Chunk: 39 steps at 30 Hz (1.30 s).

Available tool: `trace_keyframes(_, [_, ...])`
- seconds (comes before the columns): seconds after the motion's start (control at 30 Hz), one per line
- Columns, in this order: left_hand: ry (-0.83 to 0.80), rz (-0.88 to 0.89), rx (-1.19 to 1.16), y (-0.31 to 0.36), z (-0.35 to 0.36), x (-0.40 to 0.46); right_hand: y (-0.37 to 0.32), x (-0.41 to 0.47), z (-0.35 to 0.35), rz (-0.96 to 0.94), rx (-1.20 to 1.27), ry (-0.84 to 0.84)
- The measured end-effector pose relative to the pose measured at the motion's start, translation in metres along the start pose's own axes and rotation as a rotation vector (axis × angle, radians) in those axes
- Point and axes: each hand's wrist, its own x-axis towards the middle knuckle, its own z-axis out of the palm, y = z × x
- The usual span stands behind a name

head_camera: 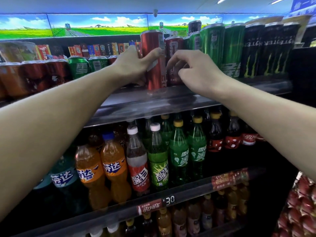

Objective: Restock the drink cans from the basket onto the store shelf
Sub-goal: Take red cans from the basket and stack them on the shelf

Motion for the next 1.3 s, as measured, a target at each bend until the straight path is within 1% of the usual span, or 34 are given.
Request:
trace_keyframes(0.1, [-0.001, -0.013, -0.073, 0.013, 0.009, 0.001, 0.004, -0.003, 0.0, 0.026, -0.1, -0.074])
trace_keyframes(0.23, [-0.048, -0.049, -0.15, 0.019, 0.024, 0.006, 0.006, -0.003, 0.0, 0.011, -0.176, -0.064])
trace_keyframes(0.37, [-0.042, -0.077, -0.229, 0.024, 0.037, 0.01, 0.006, 0.001, 0.005, 0.003, -0.266, -0.118])
trace_keyframes(0.47, [-0.084, -0.126, -0.313, 0.022, 0.04, 0.015, 0.01, 0.01, 0.008, 0.035, -0.318, -0.142])
trace_keyframes(0.53, [-0.105, -0.132, -0.255, 0.021, 0.038, 0.012, 0.013, 0.015, 0.01, 0.051, -0.349, -0.136])
trace_keyframes(0.63, [-0.106, -0.1, -0.056, 0.017, 0.029, 0.005, 0.014, 0.019, 0.016, 0.041, -0.4, -0.138])
trace_keyframes(0.73, [-0.067, -0.017, 0.186, 0.014, 0.018, -0.004, 0.015, 0.021, 0.018, 0.056, -0.378, -0.128])
trace_keyframes(0.8, [0.039, 0.086, 0.311, 0.013, 0.011, -0.019, 0.016, 0.019, 0.018, 0.05, -0.339, -0.093])
trace_keyframes(0.87, [0.189, 0.265, 0.403, 0.011, 0.006, -0.044, 0.015, 0.012, 0.019, 0.018, -0.282, 0.017])
trace_keyframes(0.93, [0.337, 0.451, 0.529, 0.006, 0.004, -0.075, 0.01, -0.004, 0.024, -0.083, -0.23, 0.188])
trace_keyframes(0.97, [0.39, 0.518, 0.593, 0.002, 0.004, -0.093, 0.005, -0.015, 0.029, -0.147, -0.193, 0.259])
trace_keyframes(1.03, [0.459, 0.627, 0.684, -0.005, 0.008, -0.134, -0.005, -0.042, 0.04, -0.245, -0.083, 0.341])
trace_keyframes(1.07, [0.454, 0.647, 0.699, -0.013, 0.012, -0.156, -0.009, -0.058, 0.046, -0.274, -0.017, 0.358])
trace_keyframes(1.1, [0.412, 0.633, 0.693, -0.023, 0.02, -0.18, -0.012, -0.075, 0.055, -0.289, 0.051, 0.359])
trace_keyframes(1.17, [0.241, 0.536, 0.642, -0.052, 0.041, -0.228, -0.014, -0.115, 0.078, -0.266, 0.192, 0.294])
trace_keyframes(1.23, [0.03, 0.366, 0.598, -0.09, 0.071, -0.277, -0.01, -0.158, 0.113, -0.17, 0.324, 0.12])
trace_keyframes(1.3, [-0.154, 0.15, 0.582, -0.13, 0.105, -0.327, -0.003, -0.204, 0.157, -0.024, 0.41, -0.116])
